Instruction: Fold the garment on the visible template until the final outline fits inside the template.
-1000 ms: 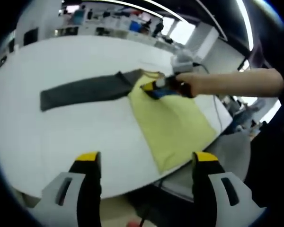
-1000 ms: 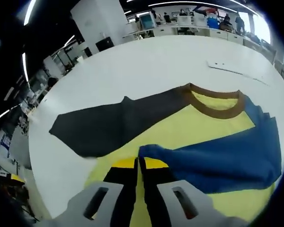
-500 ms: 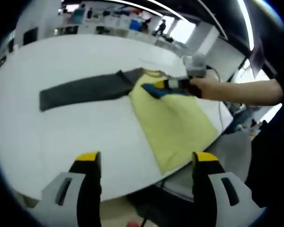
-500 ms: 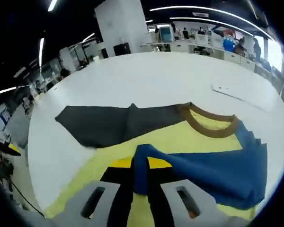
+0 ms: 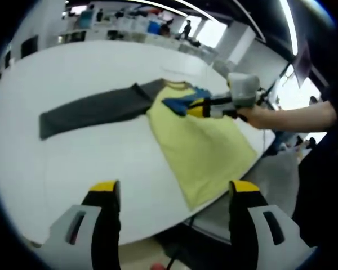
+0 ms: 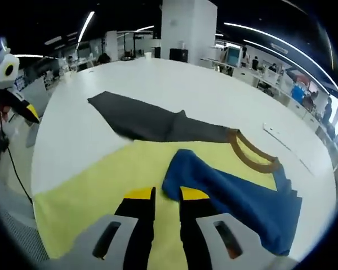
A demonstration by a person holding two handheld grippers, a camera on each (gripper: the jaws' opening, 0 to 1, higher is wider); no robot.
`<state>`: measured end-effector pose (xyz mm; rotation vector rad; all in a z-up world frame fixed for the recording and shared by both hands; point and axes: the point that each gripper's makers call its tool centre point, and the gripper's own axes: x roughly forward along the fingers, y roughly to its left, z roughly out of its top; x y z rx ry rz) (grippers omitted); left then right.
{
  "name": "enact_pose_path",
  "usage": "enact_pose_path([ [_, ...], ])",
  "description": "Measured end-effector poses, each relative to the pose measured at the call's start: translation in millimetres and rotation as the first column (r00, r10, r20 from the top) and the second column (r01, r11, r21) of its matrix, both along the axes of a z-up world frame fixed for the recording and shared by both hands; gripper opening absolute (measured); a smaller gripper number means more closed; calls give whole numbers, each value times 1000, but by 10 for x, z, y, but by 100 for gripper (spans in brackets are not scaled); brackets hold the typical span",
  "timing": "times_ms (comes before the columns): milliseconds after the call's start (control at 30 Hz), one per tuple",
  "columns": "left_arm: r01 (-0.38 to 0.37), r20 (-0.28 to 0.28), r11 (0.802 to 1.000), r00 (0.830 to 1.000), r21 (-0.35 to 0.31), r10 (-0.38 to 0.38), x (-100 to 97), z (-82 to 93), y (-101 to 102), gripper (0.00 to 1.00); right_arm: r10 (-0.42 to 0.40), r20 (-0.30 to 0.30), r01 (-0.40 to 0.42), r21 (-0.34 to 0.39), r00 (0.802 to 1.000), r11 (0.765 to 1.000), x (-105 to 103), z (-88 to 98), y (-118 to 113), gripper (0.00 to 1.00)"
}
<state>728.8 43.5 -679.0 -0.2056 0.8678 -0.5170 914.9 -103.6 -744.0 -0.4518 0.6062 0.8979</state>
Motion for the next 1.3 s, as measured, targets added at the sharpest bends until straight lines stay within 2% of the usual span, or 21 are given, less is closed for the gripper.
enact_pose_path([
  [67,0,0,1000,1000,1,0,-6,1,3,75,27,14,-27,-21,1000,999,-1,-9,11,17],
  [167,0,1,1000,1000,-1,0,-18,6,-3,75,105,61,-99,-93,993,991,-8,-37,11,17],
  [300,3,-2,1000,1000,-2,-3,-51,-2,-16,75,111,56,-105,-110,992,988,-12,-82,-4,17],
  [633,3,-18,1000,1000,1,-3,-93,-40,-27,75,84,42,-80,-96,996,992,146,-158,41,14],
  [1033,0,-25,1000,1000,3,0,-59,-69,-37,75,89,4,-88,-110,996,990,139,-295,46,10],
  [1133,2,-27,1000,1000,8,-2,-61,-75,-34,75,79,4,-78,-104,997,992,173,-293,38,5],
  [1300,-1,-30,1000,1000,8,1,-63,-87,-26,75,61,-6,-62,-83,998,995,163,-255,47,4],
])
